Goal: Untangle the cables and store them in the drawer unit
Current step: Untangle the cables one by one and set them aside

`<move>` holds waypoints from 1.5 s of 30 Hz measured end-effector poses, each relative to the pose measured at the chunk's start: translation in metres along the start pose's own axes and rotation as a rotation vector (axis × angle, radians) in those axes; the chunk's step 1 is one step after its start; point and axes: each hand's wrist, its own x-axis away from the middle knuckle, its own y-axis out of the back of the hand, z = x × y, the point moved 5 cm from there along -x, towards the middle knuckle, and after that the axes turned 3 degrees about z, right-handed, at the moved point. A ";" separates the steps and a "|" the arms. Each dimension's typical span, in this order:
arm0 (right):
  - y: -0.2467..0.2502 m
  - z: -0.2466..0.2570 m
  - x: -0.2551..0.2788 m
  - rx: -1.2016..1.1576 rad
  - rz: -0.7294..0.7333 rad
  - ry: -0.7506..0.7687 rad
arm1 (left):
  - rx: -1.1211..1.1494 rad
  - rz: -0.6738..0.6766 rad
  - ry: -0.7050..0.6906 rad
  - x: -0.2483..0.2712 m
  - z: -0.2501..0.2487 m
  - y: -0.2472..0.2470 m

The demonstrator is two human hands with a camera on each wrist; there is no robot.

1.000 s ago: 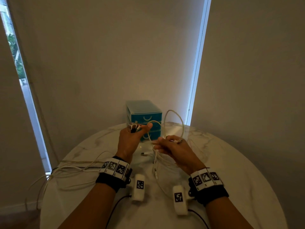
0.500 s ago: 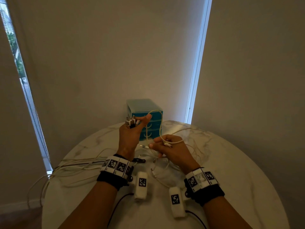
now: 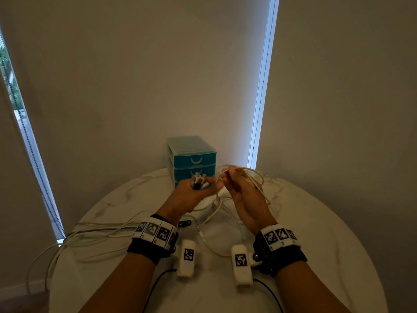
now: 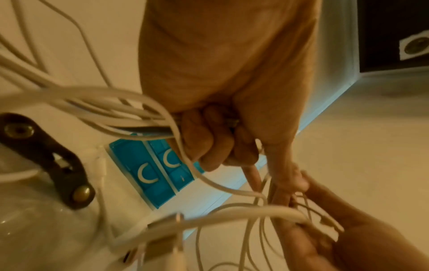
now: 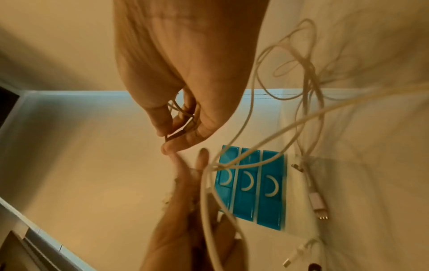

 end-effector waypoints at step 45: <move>0.021 -0.005 -0.003 0.248 -0.240 0.048 | -0.090 -0.121 0.057 0.001 0.001 0.028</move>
